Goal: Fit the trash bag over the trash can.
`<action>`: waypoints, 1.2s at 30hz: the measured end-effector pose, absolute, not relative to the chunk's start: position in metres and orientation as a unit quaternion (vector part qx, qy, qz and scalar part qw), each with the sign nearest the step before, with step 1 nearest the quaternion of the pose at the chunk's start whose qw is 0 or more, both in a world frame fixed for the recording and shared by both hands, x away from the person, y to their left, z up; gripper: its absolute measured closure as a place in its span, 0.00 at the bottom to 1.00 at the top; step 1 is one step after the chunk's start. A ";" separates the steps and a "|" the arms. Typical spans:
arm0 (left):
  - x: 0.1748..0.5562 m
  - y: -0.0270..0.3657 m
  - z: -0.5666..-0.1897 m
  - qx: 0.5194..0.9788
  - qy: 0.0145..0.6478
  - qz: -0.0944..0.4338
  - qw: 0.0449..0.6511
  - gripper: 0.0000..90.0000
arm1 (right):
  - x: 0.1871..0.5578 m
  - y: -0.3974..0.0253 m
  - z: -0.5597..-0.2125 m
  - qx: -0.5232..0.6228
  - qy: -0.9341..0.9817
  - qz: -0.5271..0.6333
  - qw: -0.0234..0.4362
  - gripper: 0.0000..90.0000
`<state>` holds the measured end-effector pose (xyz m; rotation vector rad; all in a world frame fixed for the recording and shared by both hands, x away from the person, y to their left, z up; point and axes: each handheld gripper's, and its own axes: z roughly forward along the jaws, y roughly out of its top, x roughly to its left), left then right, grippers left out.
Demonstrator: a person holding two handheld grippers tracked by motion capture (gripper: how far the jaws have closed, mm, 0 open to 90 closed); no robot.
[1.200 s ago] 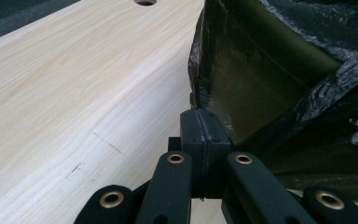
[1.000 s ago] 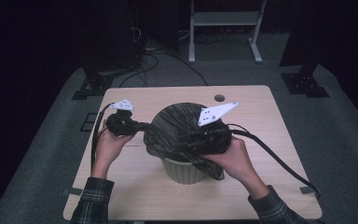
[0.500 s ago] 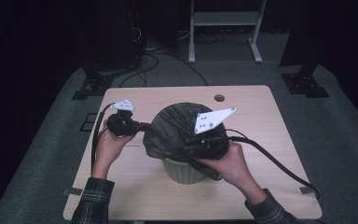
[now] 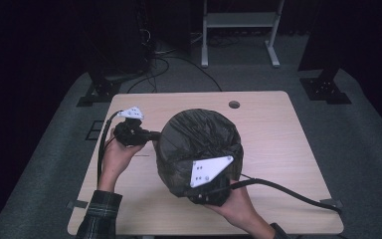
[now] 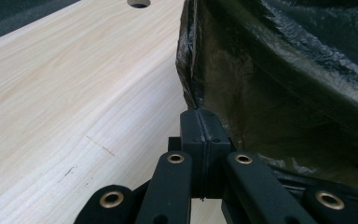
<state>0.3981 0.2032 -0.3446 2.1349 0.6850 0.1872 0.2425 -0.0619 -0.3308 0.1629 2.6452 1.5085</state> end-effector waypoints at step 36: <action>0.403 0.203 -0.356 0.858 0.285 0.073 0.421 1.00 | 0.295 -0.247 -0.350 0.214 0.797 0.551 0.123 0.56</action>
